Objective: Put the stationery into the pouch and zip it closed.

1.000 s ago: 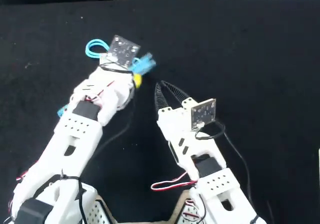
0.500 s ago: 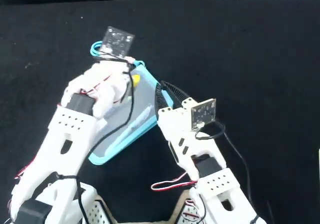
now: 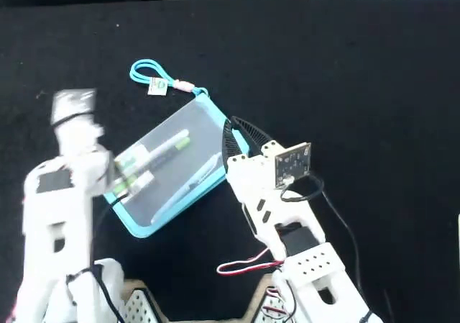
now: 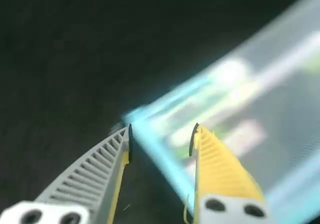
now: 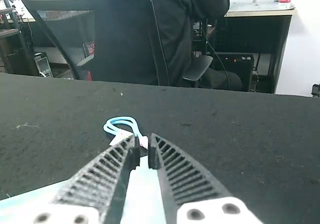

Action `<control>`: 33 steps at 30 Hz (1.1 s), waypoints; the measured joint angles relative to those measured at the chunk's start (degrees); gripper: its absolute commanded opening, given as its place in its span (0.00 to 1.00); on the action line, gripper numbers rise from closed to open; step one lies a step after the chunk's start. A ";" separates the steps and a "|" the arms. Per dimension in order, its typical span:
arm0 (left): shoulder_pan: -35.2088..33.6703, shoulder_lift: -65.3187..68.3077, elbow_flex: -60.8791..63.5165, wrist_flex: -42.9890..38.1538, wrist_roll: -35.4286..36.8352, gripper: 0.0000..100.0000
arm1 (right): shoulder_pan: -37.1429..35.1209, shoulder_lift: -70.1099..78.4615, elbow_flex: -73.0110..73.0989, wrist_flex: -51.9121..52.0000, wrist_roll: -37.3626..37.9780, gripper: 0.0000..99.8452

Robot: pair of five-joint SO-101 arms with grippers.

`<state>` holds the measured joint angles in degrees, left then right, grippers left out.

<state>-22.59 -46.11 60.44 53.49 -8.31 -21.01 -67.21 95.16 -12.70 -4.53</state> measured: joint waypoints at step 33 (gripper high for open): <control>12.84 -8.62 19.34 -16.00 -7.56 0.21 | 0.00 0.00 0.00 0.00 0.00 0.04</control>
<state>-9.76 -54.73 79.78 37.49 -15.87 -21.01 -67.21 95.16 -12.70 -4.53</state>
